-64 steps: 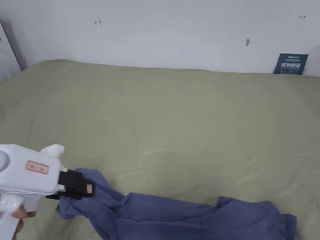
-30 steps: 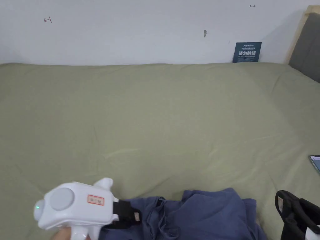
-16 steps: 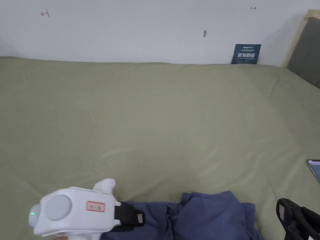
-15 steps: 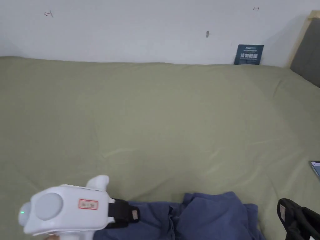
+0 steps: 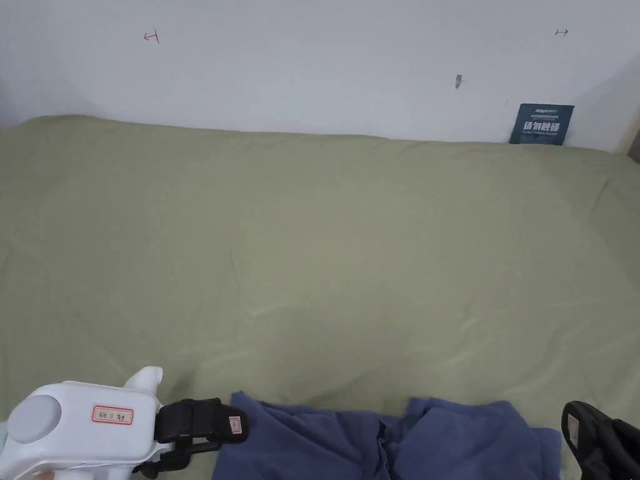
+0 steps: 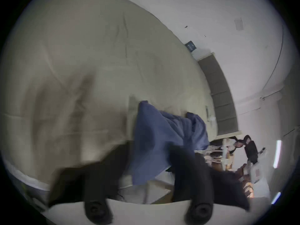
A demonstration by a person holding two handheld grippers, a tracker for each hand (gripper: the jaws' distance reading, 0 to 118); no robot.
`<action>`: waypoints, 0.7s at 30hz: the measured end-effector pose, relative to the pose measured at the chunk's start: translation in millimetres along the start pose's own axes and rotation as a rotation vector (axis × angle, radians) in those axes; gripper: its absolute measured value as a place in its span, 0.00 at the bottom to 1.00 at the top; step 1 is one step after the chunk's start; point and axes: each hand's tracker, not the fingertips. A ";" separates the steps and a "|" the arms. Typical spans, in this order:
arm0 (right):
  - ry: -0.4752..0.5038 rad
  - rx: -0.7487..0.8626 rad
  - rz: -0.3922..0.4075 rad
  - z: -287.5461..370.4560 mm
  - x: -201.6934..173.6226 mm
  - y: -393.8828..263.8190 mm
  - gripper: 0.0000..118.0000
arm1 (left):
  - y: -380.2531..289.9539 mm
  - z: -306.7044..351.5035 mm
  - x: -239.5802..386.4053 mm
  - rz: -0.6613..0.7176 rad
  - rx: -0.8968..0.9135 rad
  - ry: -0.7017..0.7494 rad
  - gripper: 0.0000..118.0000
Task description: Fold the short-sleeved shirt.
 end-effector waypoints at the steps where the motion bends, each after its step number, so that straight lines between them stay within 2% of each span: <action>1: 0.001 -0.001 0.003 0.4 -0.2 -0.2 0.00 | 5.1 -5.6 -6.6 0.015 0.014 0.015 0.98; 3: 0.006 0.000 0.000 1.7 0.1 -0.4 0.00 | 8.0 -19.7 -15.0 0.093 -0.017 -0.056 0.98; 5: 0.003 -0.006 -0.008 1.7 0.9 -0.8 0.00 | 15.1 -25.1 -28.9 0.101 0.014 -0.163 0.96; 7: -0.012 -0.010 -0.006 1.7 2.2 -2.0 0.00 | 16.1 -37.3 -27.0 0.132 -0.052 -0.256 0.94; 8: -0.016 -0.010 -0.009 1.6 3.0 -2.3 0.00 | 14.5 -45.4 -24.0 0.131 -0.094 -0.252 0.83; 9: -0.018 -0.011 -0.011 1.3 4.3 -2.3 0.00 | 12.2 -49.4 -25.3 0.079 -0.095 -0.196 0.60; 10: -0.022 -0.012 -0.012 1.1 4.4 -2.0 0.00 | 12.1 -50.4 -20.8 0.038 -0.083 -0.143 0.21; 11: -0.029 -0.010 -0.010 1.5 4.7 -1.6 0.00 | 12.8 -50.8 -18.7 0.036 -0.087 -0.115 0.07; 12: -0.038 0.000 -0.009 3.1 5.3 -0.9 0.00 | 13.4 -52.7 -18.8 0.043 -0.083 -0.061 0.07; 15: -0.060 0.034 -0.016 9.0 7.2 3.2 0.00 | 12.9 -40.8 -16.9 0.062 -0.065 -0.083 0.07; 18: -0.108 0.094 0.014 15.4 8.1 11.1 0.00 | 9.7 -16.5 -15.7 0.081 -0.012 -0.085 0.07; 21: -0.133 0.153 -0.002 20.0 12.1 23.4 0.00 | 6.4 20.0 -13.1 0.047 0.061 -0.022 0.07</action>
